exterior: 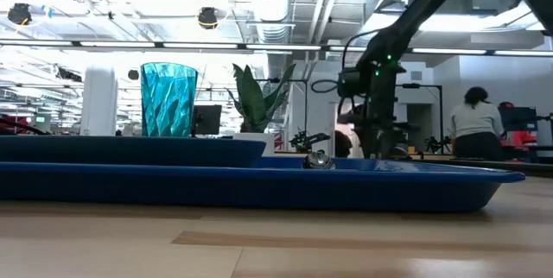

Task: Pick and place plate/cup/fork/spoon on tray
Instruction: Put the blue fork on the tray on the right of the blue spoon

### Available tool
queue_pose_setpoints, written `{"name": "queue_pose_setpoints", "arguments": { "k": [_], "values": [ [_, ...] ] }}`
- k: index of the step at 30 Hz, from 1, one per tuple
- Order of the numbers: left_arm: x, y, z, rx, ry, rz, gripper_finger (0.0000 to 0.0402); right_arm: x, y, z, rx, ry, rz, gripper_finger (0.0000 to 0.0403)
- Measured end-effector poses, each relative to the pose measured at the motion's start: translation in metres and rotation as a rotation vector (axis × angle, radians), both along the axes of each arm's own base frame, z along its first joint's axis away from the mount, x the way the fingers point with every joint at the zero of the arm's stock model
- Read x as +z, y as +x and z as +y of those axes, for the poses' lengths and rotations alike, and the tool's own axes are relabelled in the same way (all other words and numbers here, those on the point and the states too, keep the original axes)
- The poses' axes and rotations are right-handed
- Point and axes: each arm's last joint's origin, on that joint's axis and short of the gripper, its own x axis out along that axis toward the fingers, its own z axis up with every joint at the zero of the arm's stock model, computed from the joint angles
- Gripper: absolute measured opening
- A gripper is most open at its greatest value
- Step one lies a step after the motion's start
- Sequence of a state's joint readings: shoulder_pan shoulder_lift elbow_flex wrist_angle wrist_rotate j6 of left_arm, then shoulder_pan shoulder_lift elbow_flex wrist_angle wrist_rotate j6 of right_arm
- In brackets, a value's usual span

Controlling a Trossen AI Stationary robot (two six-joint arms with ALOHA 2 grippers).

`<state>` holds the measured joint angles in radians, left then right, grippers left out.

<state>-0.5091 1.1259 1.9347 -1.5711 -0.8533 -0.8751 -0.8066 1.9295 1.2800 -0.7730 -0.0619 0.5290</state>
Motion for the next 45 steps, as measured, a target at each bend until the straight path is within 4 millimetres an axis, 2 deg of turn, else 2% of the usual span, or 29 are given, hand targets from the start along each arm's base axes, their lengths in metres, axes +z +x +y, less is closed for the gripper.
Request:
{"name": "queue_pose_setpoints", "arguments": {
  "k": [7,13,17,20,25,31,35,40,45],
  "values": [
    [0.0,0.0,0.0,0.005,0.025,0.002,0.0212,-0.014,0.002,-0.003,-0.013,0.05,-0.011,0.0177],
    [0.0,0.0,0.0,0.004,0.026,0.003,0.0212,-0.031,0.002,-0.004,-0.013,0.105,0.046,0.0092],
    [0.0,0.0,0.0,0.004,0.026,0.002,0.0212,-0.031,0.003,-0.003,0.006,0.097,0.057,0.0024],
    [0.0,0.0,0.0,0.004,0.026,0.002,0.0212,-0.025,0.002,-0.002,0.014,0.075,0.047,0.0013],
    [0.0,0.0,0.0,0.001,0.031,0.005,0.0212,-0.004,-0.006,0.0,0.009,0.046,0.019,0.0007],
    [0.0,0.0,0.001,-0.002,0.036,0.008,0.0212,0.039,-0.015,0.005,0.009,-0.037,-0.054,0.0005],
    [0.0,0.0,0.001,-0.005,0.041,0.01,0.0212,0.069,-0.026,0.016,0.004,-0.077,-0.088,0.0005],
    [0.001,0.0,0.001,0.008,0.064,0.008,0.0212,0.105,-0.029,0.053,0.041,-0.086,-0.098,0.0003],
    [0.001,-0.001,0.002,0.006,0.121,0.023,0.0212,0.128,-0.02,0.108,0.129,-0.059,-0.085,0.0006]
  ]
}}
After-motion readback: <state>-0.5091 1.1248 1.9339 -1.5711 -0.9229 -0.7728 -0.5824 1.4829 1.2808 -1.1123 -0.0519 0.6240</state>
